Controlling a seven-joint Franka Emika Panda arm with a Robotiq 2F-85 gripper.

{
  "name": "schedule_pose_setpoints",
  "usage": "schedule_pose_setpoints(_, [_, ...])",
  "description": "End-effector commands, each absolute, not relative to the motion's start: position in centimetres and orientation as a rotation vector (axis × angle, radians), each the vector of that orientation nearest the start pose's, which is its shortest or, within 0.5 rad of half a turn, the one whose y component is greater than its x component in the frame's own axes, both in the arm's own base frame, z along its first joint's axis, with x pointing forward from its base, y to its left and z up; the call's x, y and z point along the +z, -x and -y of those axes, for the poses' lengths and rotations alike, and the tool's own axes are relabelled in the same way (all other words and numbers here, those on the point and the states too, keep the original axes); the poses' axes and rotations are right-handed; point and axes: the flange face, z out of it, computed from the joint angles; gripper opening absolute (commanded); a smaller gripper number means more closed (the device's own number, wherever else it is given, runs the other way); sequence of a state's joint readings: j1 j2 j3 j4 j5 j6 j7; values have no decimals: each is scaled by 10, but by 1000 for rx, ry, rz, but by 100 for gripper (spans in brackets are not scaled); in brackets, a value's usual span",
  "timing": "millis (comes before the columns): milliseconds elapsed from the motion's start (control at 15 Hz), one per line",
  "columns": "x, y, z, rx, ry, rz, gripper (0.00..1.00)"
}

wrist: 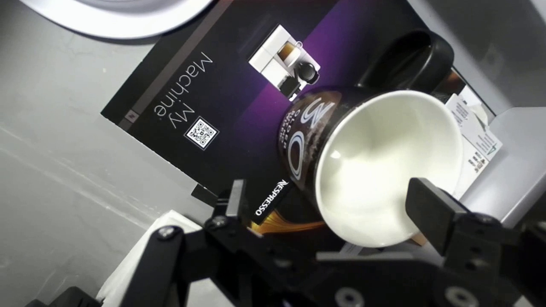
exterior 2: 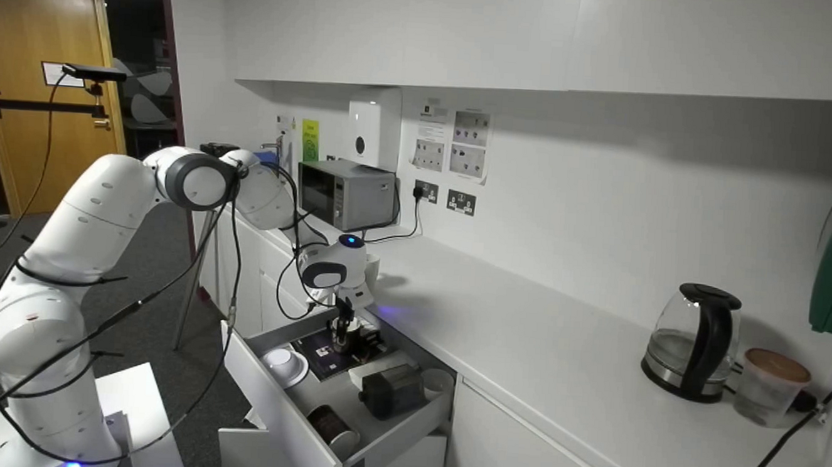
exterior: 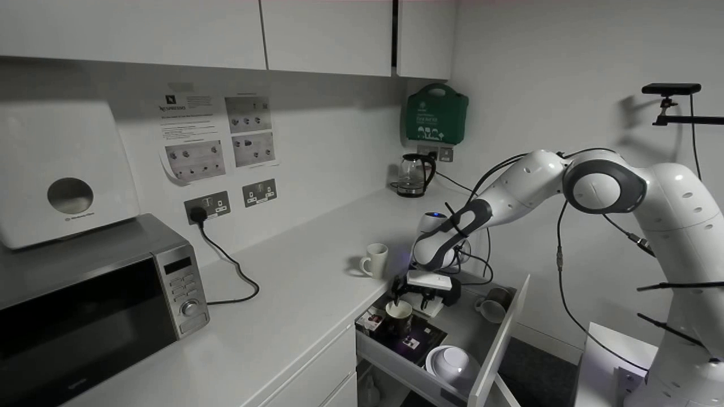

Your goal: Remove the white and mug and the black mugs from the drawer, push the drawer closed, close the open bottom cabinet

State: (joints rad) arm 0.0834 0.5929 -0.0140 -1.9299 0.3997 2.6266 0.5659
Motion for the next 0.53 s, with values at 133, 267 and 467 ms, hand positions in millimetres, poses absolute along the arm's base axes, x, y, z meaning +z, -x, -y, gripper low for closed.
schedule_pose_setpoints(133, [178, -632, -26, -78, 2671, -1192, 100])
schedule_pose_setpoints(267, [177, -632, -26, -75, 2672, -1192, 79])
schedule_pose_setpoints(467, [177, -632, -26, -72, 2672, -1190, 62])
